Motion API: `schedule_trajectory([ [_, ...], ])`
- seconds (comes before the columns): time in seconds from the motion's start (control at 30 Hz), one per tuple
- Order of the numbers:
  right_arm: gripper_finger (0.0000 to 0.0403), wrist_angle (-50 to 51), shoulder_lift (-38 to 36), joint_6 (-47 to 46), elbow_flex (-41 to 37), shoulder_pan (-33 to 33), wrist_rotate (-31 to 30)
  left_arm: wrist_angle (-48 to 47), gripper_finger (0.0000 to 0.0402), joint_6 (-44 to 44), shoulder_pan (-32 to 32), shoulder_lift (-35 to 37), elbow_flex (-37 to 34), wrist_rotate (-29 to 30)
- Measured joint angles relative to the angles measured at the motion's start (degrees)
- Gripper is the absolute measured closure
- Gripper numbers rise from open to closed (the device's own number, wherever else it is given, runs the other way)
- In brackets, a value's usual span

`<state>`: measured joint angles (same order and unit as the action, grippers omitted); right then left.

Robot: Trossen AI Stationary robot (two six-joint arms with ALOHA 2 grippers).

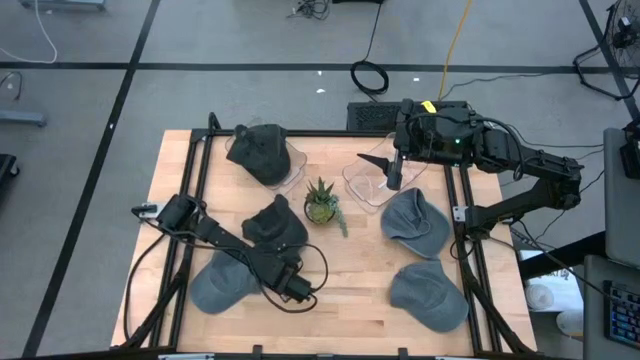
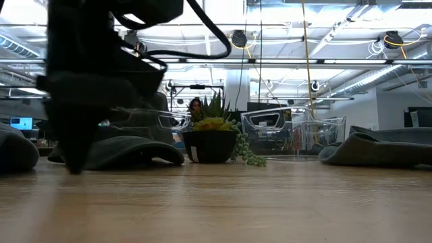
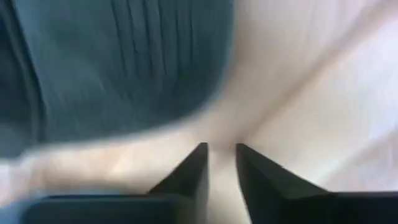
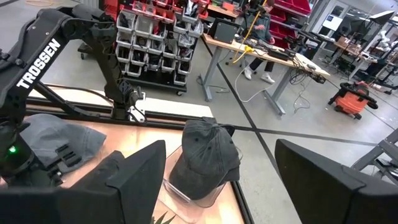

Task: Pick & Place hat
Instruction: Put the black cap into the left transparent bin

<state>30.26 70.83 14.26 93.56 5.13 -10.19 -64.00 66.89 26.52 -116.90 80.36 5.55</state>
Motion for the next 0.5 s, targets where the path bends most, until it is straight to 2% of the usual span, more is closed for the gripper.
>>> schedule_trajectory([
  [0.13,0.0110,0.50,0.00,0.04,0.00,0.00,0.00,-4.39,0.0227,0.61,0.03,2.65,2.92,-1.87],
  [0.27,0.0110,3.44,0.00,-1.00,-0.01,0.00,0.01,-8.07,0.0167,4.90,0.08,6.48,7.33,2.04],
  [0.37,0.0110,5.73,0.00,-1.86,-0.04,0.00,0.00,-10.66,0.0144,9.47,0.13,8.99,10.31,4.34],
  [0.5,0.0110,5.56,0.02,0.57,-0.04,0.00,-0.09,-15.84,0.0137,15.80,0.13,10.21,14.32,5.46],
])
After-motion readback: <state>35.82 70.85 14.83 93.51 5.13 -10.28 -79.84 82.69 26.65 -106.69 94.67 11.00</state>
